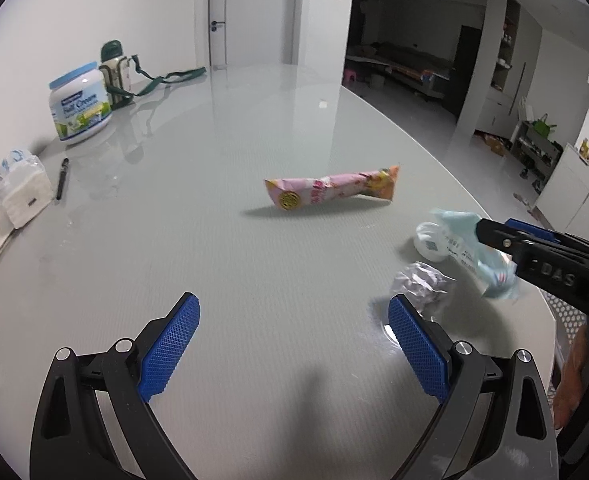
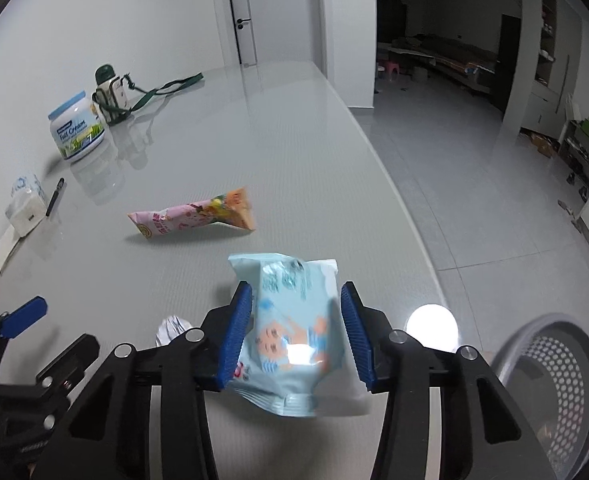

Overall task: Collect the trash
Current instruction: 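Grasp the light-blue baby-wipes pack with the right gripper and lift it, then carry the wipes pack toward the basket with the right gripper while the left gripper grasps the crumpled paper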

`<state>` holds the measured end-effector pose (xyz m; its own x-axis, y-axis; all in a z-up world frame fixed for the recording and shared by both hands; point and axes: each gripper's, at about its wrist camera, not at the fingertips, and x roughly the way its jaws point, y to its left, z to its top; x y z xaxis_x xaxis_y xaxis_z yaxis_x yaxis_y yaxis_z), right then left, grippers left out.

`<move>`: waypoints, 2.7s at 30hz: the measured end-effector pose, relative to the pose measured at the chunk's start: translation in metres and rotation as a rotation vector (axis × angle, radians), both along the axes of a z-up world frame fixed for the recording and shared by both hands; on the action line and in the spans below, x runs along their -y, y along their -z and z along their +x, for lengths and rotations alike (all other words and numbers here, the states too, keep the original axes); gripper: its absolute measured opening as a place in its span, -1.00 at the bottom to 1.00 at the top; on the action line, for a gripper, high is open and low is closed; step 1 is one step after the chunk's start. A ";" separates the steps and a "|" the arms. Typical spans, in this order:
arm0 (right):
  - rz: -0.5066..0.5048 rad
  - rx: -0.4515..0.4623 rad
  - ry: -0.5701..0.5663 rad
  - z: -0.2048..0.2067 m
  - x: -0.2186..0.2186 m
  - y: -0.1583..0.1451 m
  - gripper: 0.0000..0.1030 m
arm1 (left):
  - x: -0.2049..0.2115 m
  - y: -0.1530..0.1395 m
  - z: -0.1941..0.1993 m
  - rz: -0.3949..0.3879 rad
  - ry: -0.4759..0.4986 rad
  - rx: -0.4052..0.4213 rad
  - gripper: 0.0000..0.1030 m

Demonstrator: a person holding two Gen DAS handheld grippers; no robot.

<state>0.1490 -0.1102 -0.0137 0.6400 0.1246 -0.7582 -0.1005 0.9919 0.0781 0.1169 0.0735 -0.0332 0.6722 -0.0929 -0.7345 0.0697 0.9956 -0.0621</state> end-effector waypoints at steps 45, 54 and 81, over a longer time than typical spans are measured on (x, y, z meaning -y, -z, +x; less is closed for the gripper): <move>0.163 -0.070 0.026 -0.028 0.045 0.020 -0.24 | 0.047 -0.001 0.000 -0.047 0.060 -0.032 0.82; 0.210 -0.063 0.089 -0.062 0.081 0.025 -0.24 | 0.078 0.015 0.021 -0.038 0.072 -0.087 0.82; 0.248 -0.021 0.183 -0.100 0.133 0.028 -0.24 | 0.125 -0.008 -0.004 -0.042 0.210 -0.044 -0.15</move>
